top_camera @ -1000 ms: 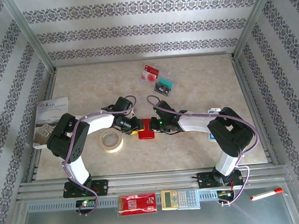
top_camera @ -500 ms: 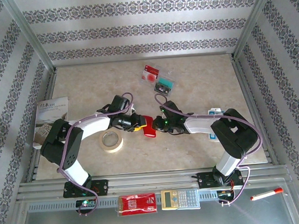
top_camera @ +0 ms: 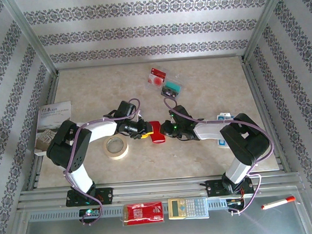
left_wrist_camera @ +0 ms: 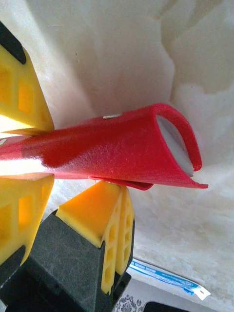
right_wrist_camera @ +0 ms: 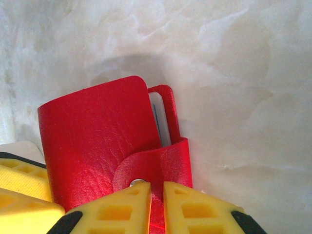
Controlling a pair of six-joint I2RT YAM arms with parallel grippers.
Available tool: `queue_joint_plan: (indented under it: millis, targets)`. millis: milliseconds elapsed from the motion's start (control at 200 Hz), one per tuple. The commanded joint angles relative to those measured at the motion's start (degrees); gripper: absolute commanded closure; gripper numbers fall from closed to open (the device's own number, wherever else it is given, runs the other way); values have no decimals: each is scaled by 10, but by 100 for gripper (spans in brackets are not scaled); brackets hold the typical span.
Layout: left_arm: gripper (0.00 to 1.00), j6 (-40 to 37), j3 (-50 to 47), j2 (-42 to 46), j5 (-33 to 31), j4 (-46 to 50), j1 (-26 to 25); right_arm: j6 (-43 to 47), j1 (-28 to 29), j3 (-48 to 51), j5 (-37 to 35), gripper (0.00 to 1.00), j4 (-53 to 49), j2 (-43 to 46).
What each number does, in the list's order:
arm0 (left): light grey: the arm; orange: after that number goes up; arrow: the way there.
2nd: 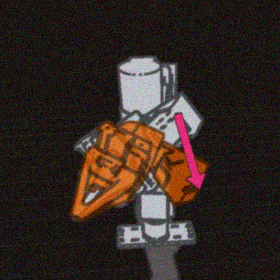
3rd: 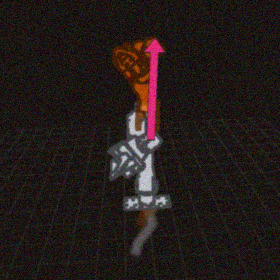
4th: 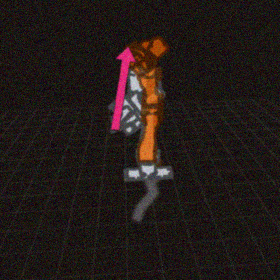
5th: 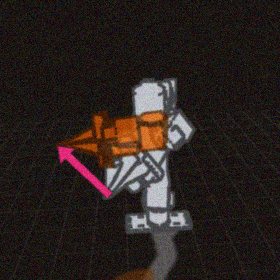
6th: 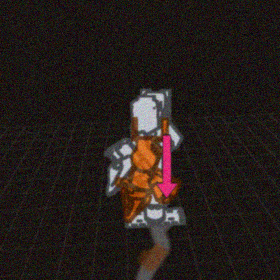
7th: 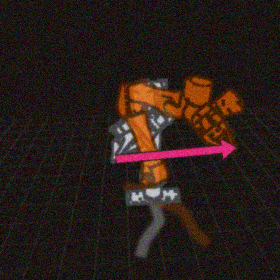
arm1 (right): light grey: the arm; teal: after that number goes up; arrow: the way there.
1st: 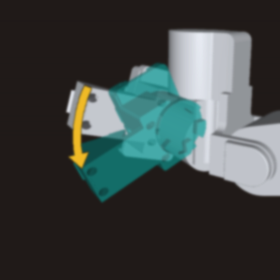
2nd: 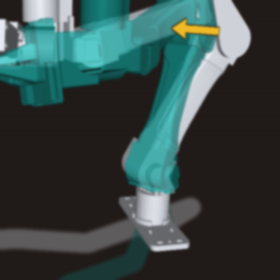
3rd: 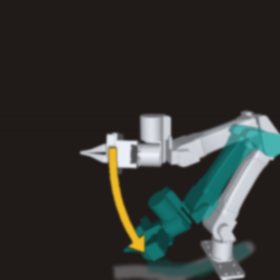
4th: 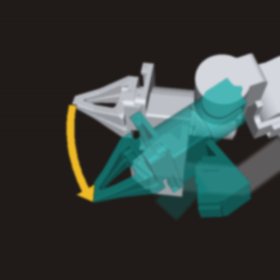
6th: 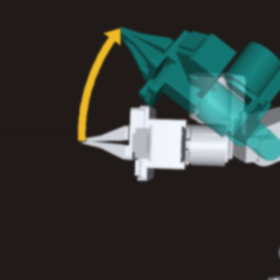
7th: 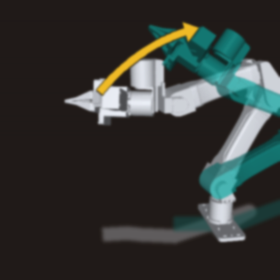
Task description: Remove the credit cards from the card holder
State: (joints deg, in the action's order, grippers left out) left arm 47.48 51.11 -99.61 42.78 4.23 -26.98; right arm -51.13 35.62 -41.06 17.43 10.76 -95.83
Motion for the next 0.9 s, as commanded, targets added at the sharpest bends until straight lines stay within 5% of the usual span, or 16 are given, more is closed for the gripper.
queue_joint_plan:
  millis: [0,190,495,894]
  targets:
    - [77,-18,21,-2,-6,-4,-6,-5,5,4,23,82,20,-11]
    - [91,-44,38,10,-34,45,-6,45,-3,-14,-13,80,-44,38]
    - [94,-71,60,23,-33,85,-6,169,18,-86,-39,56,-157,55]
    - [100,-74,56,20,-29,79,-7,149,30,-128,-45,60,-169,-5]
